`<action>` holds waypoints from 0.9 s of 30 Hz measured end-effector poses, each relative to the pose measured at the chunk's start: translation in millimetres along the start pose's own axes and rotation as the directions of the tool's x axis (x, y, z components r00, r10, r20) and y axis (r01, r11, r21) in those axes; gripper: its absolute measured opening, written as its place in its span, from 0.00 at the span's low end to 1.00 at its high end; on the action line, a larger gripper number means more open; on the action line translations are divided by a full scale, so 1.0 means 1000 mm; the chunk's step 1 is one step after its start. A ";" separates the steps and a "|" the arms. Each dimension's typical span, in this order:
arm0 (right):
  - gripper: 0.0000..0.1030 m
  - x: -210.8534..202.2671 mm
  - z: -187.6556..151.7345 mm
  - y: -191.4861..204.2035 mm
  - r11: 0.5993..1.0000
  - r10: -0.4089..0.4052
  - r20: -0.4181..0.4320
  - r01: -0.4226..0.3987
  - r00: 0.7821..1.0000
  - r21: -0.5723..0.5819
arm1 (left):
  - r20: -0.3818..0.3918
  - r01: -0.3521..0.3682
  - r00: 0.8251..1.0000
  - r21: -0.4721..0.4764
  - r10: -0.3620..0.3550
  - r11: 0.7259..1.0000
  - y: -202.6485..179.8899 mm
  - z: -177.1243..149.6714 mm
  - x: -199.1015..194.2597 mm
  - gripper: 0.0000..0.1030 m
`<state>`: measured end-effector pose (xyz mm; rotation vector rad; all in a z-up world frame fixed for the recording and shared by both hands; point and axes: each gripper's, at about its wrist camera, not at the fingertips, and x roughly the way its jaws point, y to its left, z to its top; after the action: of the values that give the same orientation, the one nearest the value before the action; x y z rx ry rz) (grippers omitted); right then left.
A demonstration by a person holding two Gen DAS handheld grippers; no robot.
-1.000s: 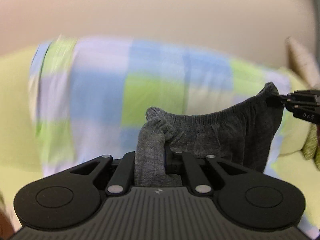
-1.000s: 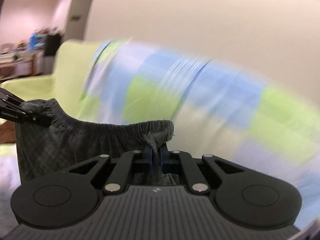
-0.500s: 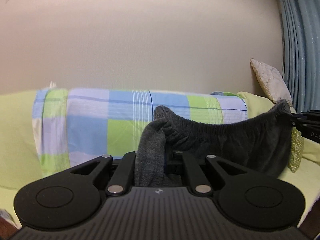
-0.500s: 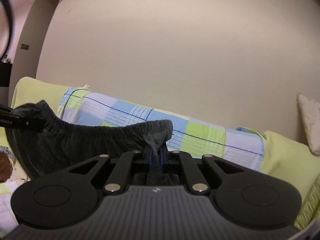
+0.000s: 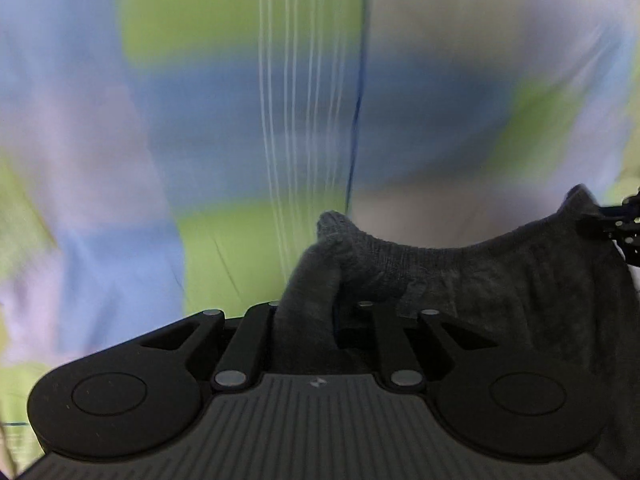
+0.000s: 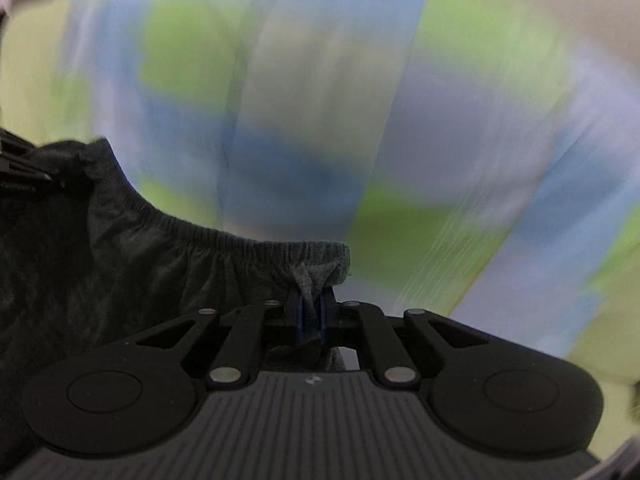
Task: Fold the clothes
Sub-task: 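Hold the shorts waistband with both grippers and lift to shake them out, then lower the shorts onto the sheet and open both grippers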
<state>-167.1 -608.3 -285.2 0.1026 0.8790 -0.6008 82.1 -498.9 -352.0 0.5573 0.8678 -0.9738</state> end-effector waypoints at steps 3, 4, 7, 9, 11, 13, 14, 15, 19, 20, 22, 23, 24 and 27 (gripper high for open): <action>0.32 0.050 -0.006 -0.011 0.996 -0.059 -0.143 0.068 0.988 0.059 | -0.052 -0.009 0.999 0.015 0.010 1.000 0.016 -0.009 0.009 0.45; 0.45 0.049 -0.010 -0.016 0.995 -0.049 -0.129 0.060 0.990 0.085 | -0.048 -0.009 0.999 0.022 0.010 1.000 0.024 -0.014 0.003 0.52; 0.60 0.019 -0.034 -0.034 0.984 -0.007 -0.110 0.027 0.994 0.177 | -0.042 0.044 0.998 -0.025 -0.045 0.999 0.047 -0.027 -0.031 0.53; 0.60 -0.012 -0.064 -0.042 0.971 0.045 -0.149 -0.008 0.988 0.239 | -0.056 0.094 0.993 -0.093 -0.100 0.991 0.067 -0.043 -0.061 0.57; 0.60 -0.037 -0.086 -0.040 0.960 0.067 -0.188 -0.012 0.980 0.279 | -0.121 0.149 0.979 -0.145 -0.167 0.978 0.074 -0.072 -0.085 0.57; 0.60 -0.066 -0.109 -0.028 0.947 0.097 -0.224 -0.021 0.970 0.320 | -0.181 0.176 0.962 -0.156 -0.203 0.972 0.067 -0.097 -0.098 0.57; 0.60 -0.081 -0.118 -0.018 0.939 0.118 -0.238 -0.030 0.964 0.343 | -0.212 0.185 0.953 -0.156 -0.215 0.970 0.060 -0.113 -0.101 0.57; 0.60 -0.092 -0.124 -0.007 0.932 0.141 -0.238 -0.048 0.961 0.360 | -0.237 0.195 0.944 -0.159 -0.230 0.968 0.053 -0.128 -0.103 0.57; 0.60 -0.132 -0.133 0.067 0.906 0.284 -0.171 -0.206 0.943 0.370 | -0.244 0.146 0.949 -0.222 -0.200 0.964 0.038 -0.174 -0.097 0.55; 0.60 -0.138 -0.132 0.085 0.898 0.330 -0.141 -0.265 0.933 0.353 | -0.225 0.144 0.954 -0.237 -0.199 0.961 0.038 -0.176 -0.098 0.55; 0.60 -0.146 -0.129 0.115 0.883 0.397 -0.098 -0.351 0.912 0.311 | -0.200 0.203 0.945 -0.258 -0.258 0.945 0.040 -0.175 -0.102 0.00; 0.60 -0.150 -0.128 0.136 0.887 0.417 -0.087 -0.383 0.905 0.259 | -0.198 0.242 0.934 -0.263 -0.297 0.934 0.042 -0.174 -0.104 0.00; 0.60 -0.152 -0.128 0.153 0.891 0.428 -0.083 -0.404 0.900 0.208 | -0.198 0.271 0.924 -0.259 -0.326 0.927 0.043 -0.173 -0.106 0.00; 0.58 -0.160 -0.126 0.205 0.912 0.410 -0.061 -0.408 0.910 0.036 | -0.217 0.296 0.913 -0.230 -0.345 0.927 0.053 -0.176 -0.110 0.00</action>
<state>-222.5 -324.6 -279.0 0.3219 0.8836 -0.2134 31.3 -290.6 -355.8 0.3820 1.3001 -1.1158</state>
